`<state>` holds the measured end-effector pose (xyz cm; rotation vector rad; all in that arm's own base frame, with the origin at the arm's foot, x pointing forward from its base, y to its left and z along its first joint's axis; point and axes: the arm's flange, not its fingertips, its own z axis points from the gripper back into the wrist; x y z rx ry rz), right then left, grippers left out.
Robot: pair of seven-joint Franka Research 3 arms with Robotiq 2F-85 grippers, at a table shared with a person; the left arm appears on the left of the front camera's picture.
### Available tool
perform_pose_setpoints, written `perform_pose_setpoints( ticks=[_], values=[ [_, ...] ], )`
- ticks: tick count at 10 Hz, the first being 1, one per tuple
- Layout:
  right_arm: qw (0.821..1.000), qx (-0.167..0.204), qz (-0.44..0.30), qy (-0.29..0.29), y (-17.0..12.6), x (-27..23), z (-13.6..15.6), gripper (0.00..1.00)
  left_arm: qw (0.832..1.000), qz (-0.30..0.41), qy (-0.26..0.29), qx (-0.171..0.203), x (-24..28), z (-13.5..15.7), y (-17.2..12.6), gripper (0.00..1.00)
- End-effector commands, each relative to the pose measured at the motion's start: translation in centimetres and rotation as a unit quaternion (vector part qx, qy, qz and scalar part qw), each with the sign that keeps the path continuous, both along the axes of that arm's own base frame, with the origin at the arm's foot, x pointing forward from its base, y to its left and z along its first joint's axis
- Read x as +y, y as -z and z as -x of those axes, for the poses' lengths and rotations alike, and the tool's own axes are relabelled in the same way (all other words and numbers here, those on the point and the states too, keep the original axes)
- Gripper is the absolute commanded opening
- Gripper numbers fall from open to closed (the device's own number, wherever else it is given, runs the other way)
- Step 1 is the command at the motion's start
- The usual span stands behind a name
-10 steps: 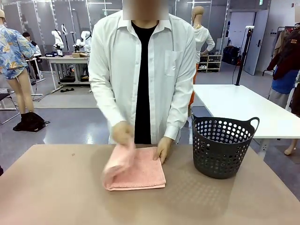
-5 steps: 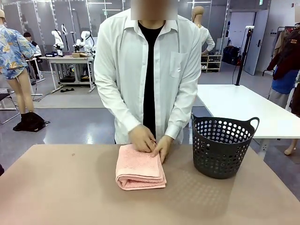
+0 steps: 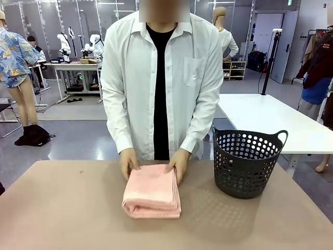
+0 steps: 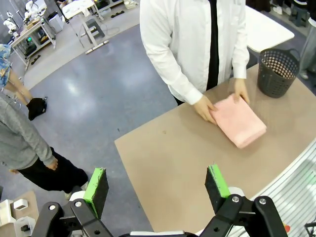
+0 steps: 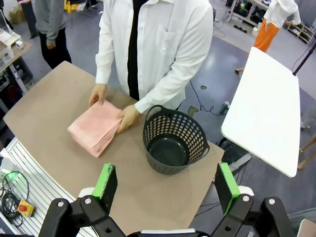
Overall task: Fold the towel.
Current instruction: Pick up the 100 cm Hotel Towel and place it on the left side of the table.
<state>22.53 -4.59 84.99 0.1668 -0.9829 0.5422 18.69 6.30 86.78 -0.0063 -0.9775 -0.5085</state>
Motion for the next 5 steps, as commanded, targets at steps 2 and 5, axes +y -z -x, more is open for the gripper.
perform_pose_setpoints(
  ticks=[2, 5],
  values=[
    [1.000, 0.000, 0.000, 0.005, -0.12, -0.14, -0.13, 1.00, 1.000, -0.003, -0.006, -0.001, -0.13, 0.04, -0.30, 1.00],
    [1.000, 0.000, 0.000, 0.005, -0.12, -0.14, -0.13, 1.00, 1.000, -0.003, -0.006, -0.001, -0.13, 0.04, -0.30, 1.00]
  ],
)
